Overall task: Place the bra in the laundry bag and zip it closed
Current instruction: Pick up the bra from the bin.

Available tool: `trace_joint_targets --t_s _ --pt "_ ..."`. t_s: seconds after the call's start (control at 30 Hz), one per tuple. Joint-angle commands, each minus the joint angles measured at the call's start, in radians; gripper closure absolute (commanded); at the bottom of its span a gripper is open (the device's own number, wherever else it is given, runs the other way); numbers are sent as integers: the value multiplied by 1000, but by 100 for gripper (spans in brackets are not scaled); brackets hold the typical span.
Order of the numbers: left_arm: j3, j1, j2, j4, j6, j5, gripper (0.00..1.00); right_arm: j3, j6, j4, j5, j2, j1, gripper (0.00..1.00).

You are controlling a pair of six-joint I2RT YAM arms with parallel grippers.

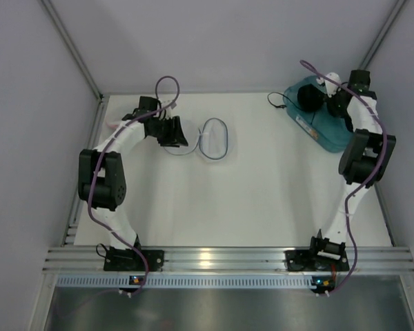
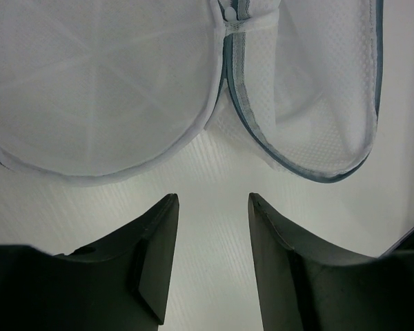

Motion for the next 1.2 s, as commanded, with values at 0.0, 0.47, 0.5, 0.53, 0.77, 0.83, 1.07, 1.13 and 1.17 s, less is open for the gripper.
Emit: trace_joint_targets --t_s 0.0,0.47,0.5,0.53,0.77,0.83,1.07,1.13,1.17 --pt "9 14 -88 -21 29 8 49 43 -45 71 -35 -198 -12 100" --pt "-44 53 -230 -50 81 -1 48 103 -143 -50 -130 -500 16 100" --pt "-57 56 -241 -50 86 1 48 103 -143 -55 -139 -521 19 100" --pt "-63 56 -253 -50 96 -1 48 103 -143 -70 -159 -541 27 100" --pt "-117 59 -373 -50 136 -28 47 51 -159 -112 -207 -750 114 100" --pt "-133 60 -407 -52 141 -38 47 27 -160 -113 -207 -809 163 100" --pt "-159 74 -493 -81 133 -50 44 -12 -170 -160 -173 -958 393 100" --pt "-166 82 -516 -93 126 -47 42 -22 -170 -180 -155 -995 479 100" --pt "-176 91 -523 -96 121 -48 40 -29 -168 -188 -148 -1008 510 100"
